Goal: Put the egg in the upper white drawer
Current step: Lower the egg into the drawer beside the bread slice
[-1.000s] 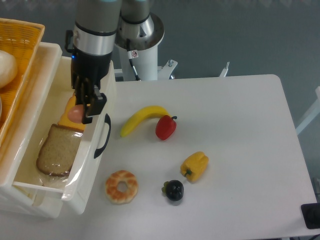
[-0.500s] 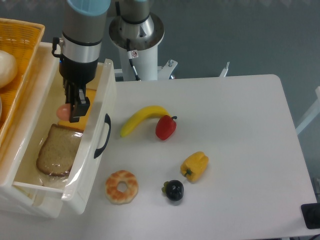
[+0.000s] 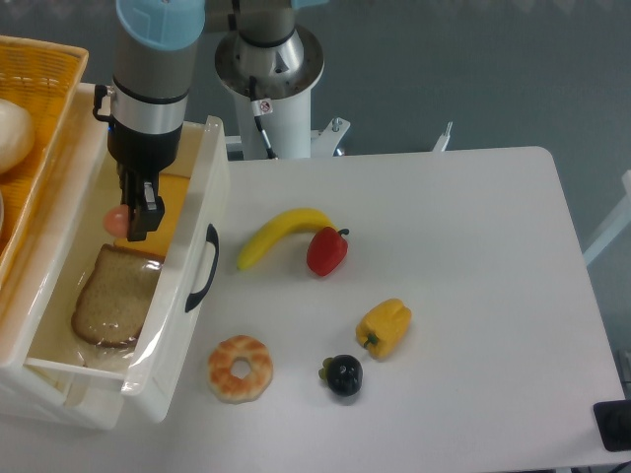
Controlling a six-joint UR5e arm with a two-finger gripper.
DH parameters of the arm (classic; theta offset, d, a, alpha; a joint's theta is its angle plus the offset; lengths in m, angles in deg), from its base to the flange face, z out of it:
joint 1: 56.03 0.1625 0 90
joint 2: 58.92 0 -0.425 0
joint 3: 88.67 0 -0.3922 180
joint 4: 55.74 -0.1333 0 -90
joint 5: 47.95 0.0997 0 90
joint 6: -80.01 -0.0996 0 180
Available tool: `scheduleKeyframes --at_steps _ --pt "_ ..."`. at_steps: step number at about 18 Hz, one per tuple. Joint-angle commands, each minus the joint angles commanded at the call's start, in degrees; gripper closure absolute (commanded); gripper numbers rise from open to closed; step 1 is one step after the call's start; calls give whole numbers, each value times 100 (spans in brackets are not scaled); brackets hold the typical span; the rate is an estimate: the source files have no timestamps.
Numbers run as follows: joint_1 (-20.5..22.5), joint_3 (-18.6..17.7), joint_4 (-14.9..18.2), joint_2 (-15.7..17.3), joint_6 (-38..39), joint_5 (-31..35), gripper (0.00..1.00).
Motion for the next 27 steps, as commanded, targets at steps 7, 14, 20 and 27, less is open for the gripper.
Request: scheduleKeyframes --at_steps 7,14,20,27 --pt "-97 -70 -9 -97 9 0 85" --pt "-149 -70 -9 -193 44 -9 84" --pt "-202 -70 -9 -308 53 -9 84" --pt "-220 -79 -9 -316 62 -9 80"
